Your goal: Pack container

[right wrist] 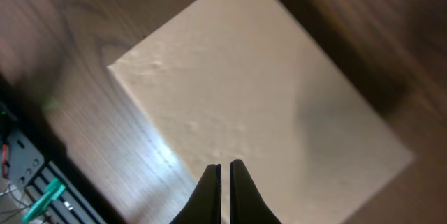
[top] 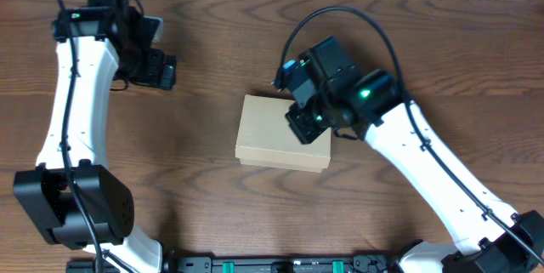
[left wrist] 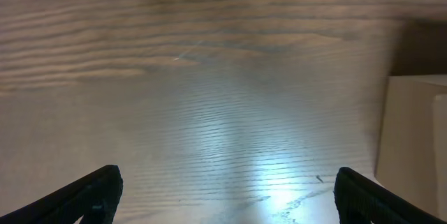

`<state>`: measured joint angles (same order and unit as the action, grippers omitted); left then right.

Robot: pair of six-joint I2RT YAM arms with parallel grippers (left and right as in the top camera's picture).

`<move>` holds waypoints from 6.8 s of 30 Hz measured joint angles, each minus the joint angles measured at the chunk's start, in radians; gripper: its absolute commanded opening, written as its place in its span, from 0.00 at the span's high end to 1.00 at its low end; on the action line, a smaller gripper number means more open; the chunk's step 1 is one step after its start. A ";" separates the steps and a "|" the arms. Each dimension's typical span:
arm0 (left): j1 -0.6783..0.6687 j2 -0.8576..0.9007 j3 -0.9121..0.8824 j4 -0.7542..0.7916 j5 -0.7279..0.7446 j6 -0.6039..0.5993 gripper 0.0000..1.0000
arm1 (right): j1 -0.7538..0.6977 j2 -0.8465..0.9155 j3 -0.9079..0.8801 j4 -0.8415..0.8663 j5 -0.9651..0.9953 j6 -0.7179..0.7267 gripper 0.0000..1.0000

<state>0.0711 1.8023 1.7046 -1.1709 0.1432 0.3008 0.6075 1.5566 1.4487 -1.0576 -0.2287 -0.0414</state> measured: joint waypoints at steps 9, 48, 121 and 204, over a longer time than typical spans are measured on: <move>0.030 0.000 0.000 0.002 -0.001 -0.016 0.05 | 0.056 0.000 -0.006 -0.032 0.027 0.069 0.99; 0.030 0.000 0.000 0.001 0.034 -0.016 0.04 | -0.036 -0.033 -0.391 0.368 0.013 0.071 0.71; -0.013 -1.151 -1.009 0.463 0.244 0.021 0.05 | -0.655 -1.067 -1.138 0.567 0.172 0.057 0.01; -0.013 -1.151 -1.009 0.462 0.247 0.021 0.04 | -0.537 -1.449 -1.418 0.950 0.271 0.032 0.01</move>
<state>0.0578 0.6510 0.6952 -0.7094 0.3901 0.3222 0.0704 0.1078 0.0307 -0.1074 0.0425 -0.0093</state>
